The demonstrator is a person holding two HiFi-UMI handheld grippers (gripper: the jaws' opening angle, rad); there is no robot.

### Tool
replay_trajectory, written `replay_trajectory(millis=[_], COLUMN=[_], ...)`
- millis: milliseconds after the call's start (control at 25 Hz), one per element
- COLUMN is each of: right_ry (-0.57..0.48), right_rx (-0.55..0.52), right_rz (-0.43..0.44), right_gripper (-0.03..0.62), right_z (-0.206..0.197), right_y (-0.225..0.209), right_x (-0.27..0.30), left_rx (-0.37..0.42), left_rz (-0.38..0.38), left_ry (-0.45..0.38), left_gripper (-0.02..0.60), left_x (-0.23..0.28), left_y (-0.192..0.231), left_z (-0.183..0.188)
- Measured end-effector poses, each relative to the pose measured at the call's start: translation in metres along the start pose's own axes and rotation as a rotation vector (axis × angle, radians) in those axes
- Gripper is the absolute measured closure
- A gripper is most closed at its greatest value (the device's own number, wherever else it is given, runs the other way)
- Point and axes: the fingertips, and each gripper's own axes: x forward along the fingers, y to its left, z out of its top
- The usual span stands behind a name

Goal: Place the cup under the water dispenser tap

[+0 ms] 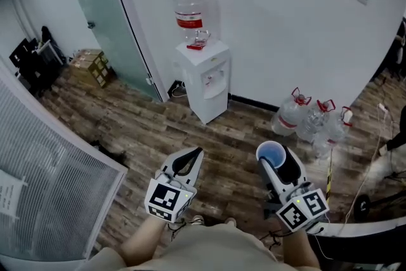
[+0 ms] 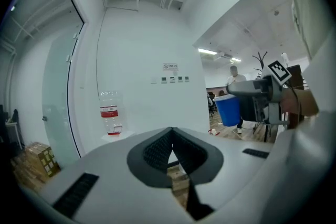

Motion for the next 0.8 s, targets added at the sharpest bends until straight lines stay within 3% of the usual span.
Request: replay_trajectory(millis=[360, 800], right_ry=[0.033, 0.041], right_rx=[-0.006, -0.019], right_rz=[0.061, 0.081], right_gripper=[0.276, 0.277], right_z=[-0.006, -0.018], right_y=[-0.038, -0.072], right_x=[-0.007, 0.027], left_rx=[-0.019, -0.023], left_rz=[0.041, 0.113], left_ry=[0.005, -0.028], left_gripper=[0.577, 0.577], left_x=[0.023, 0.056], left_y=[-0.027, 0.008], left_z=[-0.006, -0.012])
